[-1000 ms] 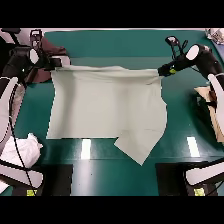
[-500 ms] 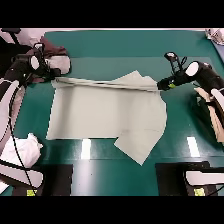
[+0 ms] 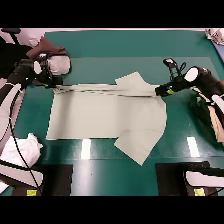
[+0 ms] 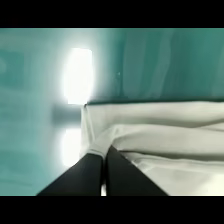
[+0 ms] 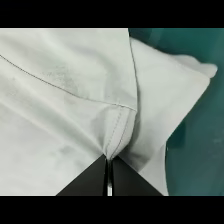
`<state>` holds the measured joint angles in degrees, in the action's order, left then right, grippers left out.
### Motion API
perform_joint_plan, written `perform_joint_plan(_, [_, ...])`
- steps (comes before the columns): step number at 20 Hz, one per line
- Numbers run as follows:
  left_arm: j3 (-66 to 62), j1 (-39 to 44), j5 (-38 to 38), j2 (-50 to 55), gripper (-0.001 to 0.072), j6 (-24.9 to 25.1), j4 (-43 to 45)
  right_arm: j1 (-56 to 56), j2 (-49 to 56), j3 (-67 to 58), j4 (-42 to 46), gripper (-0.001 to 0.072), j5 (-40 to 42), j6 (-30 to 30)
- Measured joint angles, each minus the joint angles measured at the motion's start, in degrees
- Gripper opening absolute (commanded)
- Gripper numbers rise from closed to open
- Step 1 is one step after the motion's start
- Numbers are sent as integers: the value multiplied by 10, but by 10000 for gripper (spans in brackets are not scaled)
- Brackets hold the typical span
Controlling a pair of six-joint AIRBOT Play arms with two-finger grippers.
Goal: Fold the shirts.
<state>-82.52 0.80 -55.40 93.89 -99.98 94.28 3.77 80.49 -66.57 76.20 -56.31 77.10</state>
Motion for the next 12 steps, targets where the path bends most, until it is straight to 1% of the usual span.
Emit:
perform_joint_plan(5, [2, 0, -26, 0, 29, 0, -1, 1, 4, 2, -1, 20, -23, 11])
perform_joint_plan(8, [2, 0, -44, 0, 29, 0, -2, 1, 26, 2, -1, 20, -50, 14])
perform_joint_plan(12, [2, 0, -75, 0, 29, 3, -4, 13, 44, 2, 0, 22, -61, 15])
